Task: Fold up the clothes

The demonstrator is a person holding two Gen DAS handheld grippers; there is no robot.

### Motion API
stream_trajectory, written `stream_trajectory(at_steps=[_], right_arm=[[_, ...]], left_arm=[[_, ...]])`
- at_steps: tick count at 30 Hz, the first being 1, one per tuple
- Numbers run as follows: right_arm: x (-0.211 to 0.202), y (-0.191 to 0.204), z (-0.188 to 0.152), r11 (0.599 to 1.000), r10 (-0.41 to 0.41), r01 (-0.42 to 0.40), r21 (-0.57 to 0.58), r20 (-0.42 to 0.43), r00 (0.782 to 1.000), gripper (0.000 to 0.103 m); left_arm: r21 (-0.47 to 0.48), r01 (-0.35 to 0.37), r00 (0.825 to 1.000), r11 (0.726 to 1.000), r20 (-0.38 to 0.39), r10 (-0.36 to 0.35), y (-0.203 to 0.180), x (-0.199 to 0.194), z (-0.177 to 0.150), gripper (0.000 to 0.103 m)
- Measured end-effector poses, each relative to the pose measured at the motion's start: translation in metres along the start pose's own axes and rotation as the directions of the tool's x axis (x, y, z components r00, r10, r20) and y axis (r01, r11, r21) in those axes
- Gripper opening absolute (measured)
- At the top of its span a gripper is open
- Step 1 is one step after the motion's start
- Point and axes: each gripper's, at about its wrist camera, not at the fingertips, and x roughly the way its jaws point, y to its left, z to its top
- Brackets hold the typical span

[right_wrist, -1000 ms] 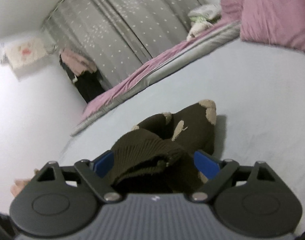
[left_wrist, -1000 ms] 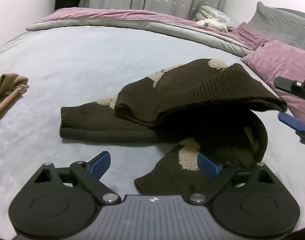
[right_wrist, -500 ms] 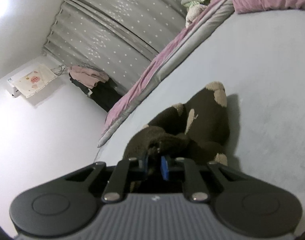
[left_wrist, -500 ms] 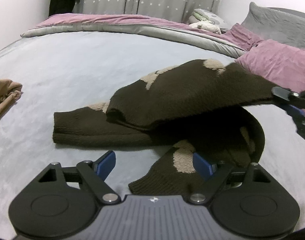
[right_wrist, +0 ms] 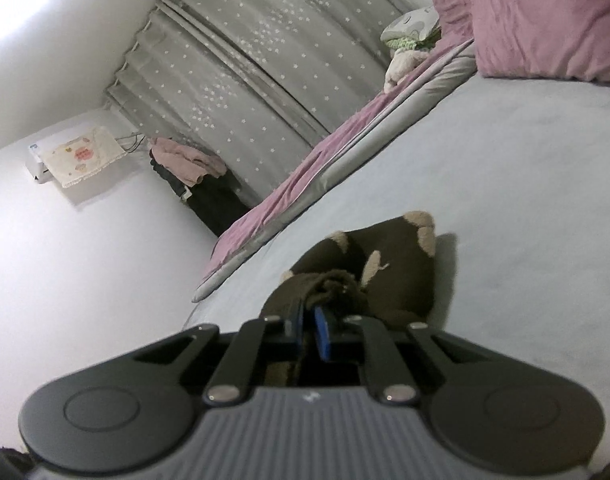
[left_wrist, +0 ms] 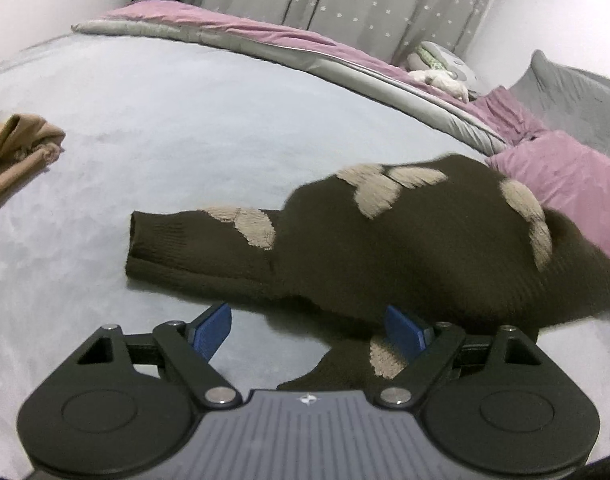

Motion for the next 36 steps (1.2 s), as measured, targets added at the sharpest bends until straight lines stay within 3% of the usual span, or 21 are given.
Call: stream_trajectory(at_steps=[15,20,23,26,27,29,32,36], right_arm=[[-0.041,-0.061,0.022,0.981,-0.184,0.18,0.073,0.048,0.982,0.007],[-0.037,-0.083,0.022,0.961,-0.254,0.252,0.117,0.001,0.967,0.007],[-0.032,-0.094,0.02,0.948,-0.285,0.287,0.139,-0.035,0.958,0.007],[-0.028,-0.096,0.016,0.95,-0.276,0.281,0.136,-0.054,0.96,0.008],[-0.027,-0.096,0.015,0.952,-0.273,0.279,0.129,-0.06,0.96,0.008],[-0.024,-0.093,0.014,0.955,-0.271,0.277,0.11,-0.068,0.96,0.009],[-0.023,-0.088,0.018,0.95,-0.303,0.307,0.062,-0.071,0.95,0.018],[-0.026,-0.079,0.022,0.947,-0.319,0.32,0.013,-0.041,0.947,0.056]], left_arm=[[-0.141,0.119,0.991,0.983,-0.039,-0.125,0.0,0.034,-0.005,0.08],[-0.184,0.167,0.982,0.969,-0.057,-0.181,-0.004,0.048,-0.01,0.062],[-0.221,0.185,0.977,0.958,-0.063,-0.204,-0.002,0.055,-0.013,0.046],[-0.231,0.211,0.971,0.95,-0.064,-0.231,-0.006,0.055,-0.015,0.028],[-0.229,0.221,0.968,0.948,-0.064,-0.241,-0.008,0.055,-0.016,0.018],[-0.206,0.249,0.962,0.946,-0.058,-0.266,-0.015,0.051,-0.018,0.013],[-0.154,0.301,0.95,0.941,-0.039,-0.31,-0.028,0.041,-0.02,0.011],[-0.079,0.383,0.923,0.92,-0.012,-0.385,-0.044,0.022,-0.021,0.01]])
